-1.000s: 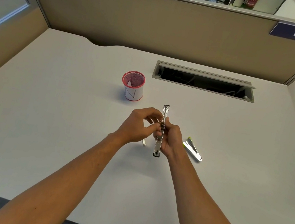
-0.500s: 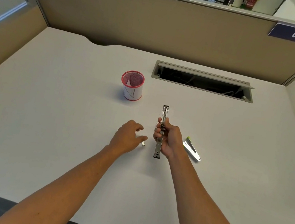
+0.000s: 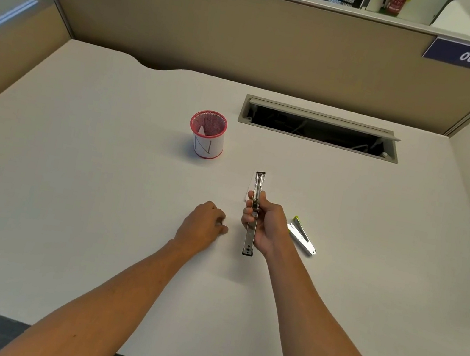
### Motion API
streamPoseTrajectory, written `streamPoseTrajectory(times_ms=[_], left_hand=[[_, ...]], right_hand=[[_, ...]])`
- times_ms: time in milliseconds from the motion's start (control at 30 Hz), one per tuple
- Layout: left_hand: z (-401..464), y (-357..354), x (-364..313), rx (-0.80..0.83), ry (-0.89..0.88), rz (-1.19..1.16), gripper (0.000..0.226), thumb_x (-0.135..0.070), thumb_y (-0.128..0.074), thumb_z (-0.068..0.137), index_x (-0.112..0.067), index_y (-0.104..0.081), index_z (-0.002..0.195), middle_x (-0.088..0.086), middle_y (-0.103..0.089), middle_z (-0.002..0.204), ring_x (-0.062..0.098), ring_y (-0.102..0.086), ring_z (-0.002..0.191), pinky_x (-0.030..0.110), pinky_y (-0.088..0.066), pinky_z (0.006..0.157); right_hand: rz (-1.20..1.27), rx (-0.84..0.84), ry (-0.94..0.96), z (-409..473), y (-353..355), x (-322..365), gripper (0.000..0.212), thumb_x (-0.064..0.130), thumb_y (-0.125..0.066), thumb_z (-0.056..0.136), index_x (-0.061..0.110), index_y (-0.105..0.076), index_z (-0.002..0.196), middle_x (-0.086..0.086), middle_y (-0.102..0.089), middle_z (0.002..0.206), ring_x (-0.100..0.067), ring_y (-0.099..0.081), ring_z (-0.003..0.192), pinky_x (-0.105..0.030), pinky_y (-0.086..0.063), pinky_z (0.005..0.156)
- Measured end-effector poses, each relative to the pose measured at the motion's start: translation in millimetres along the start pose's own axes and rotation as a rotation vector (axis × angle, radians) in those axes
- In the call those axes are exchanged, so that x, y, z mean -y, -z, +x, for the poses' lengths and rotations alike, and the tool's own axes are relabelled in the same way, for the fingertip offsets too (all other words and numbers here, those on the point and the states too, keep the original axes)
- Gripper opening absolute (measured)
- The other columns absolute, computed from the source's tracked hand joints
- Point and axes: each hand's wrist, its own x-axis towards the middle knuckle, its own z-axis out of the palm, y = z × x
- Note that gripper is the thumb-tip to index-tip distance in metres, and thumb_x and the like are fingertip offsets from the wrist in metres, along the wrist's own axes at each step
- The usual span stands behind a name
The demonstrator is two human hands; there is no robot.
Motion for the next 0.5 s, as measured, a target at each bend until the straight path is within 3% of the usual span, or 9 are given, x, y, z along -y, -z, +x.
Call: streamPoseTrajectory(times_ms=[33,133,267,400,500], left_hand=[[0.0,2.4,0.3,-0.032,0.013,-0.063,0.015,-0.023,-0.071,0.083,-0.009,-0.068,0.083,0.005,-0.056,0.089,0.023,-0.058,0.085,0.027,-0.04,0.07],[2.8,17.8,-2.0,-0.178,0.042,-0.286,0.017,-0.021,-0.073,0.083,-0.012,-0.072,0.097,0.004,-0.062,0.098,0.015,-0.06,0.082,0.022,-0.041,0.074],[13.6,46.3,-16.9,-0.331,-0.057,-0.407,0.022,-0.021,-0.073,0.083,-0.013,-0.071,0.104,0.0,-0.063,0.1,0.005,-0.059,0.077,0.01,-0.041,0.067],[23.2,64.8,-36.0,-0.273,-0.196,-0.334,0.025,-0.023,-0.072,0.084,-0.016,-0.071,0.108,-0.004,-0.063,0.099,-0.004,-0.057,0.077,0.005,-0.041,0.067],[27.4,68.4,-46.6,-0.149,-0.257,-0.2,0.026,-0.023,-0.07,0.085,-0.016,-0.071,0.11,0.0,-0.064,0.104,0.001,-0.055,0.076,0.007,-0.037,0.071]], right_hand=[[-0.004,-0.003,0.0,-0.1,0.5,-0.3,0.031,0.025,-0.045,0.103,0.002,-0.063,0.092,-0.004,-0.057,0.065,-0.01,-0.051,0.044,-0.019,-0.04,0.038],[-0.017,-0.001,0.002,-0.4,1.2,-2.3,0.031,0.024,-0.044,0.103,0.002,-0.063,0.093,-0.003,-0.057,0.061,-0.009,-0.05,0.044,-0.018,-0.04,0.038],[-0.062,0.001,0.003,-0.7,2.1,-5.1,0.032,0.024,-0.045,0.102,0.0,-0.065,0.096,-0.003,-0.057,0.061,-0.009,-0.05,0.045,-0.018,-0.041,0.039],[-0.069,0.016,-0.009,-1.0,2.3,-7.0,0.032,0.023,-0.046,0.102,-0.001,-0.065,0.098,-0.004,-0.056,0.062,-0.009,-0.05,0.045,-0.018,-0.042,0.039],[-0.064,0.03,-0.015,-1.3,0.9,-7.5,0.026,0.02,-0.046,0.101,0.0,-0.064,0.1,-0.005,-0.056,0.061,-0.01,-0.048,0.044,-0.018,-0.042,0.038]])
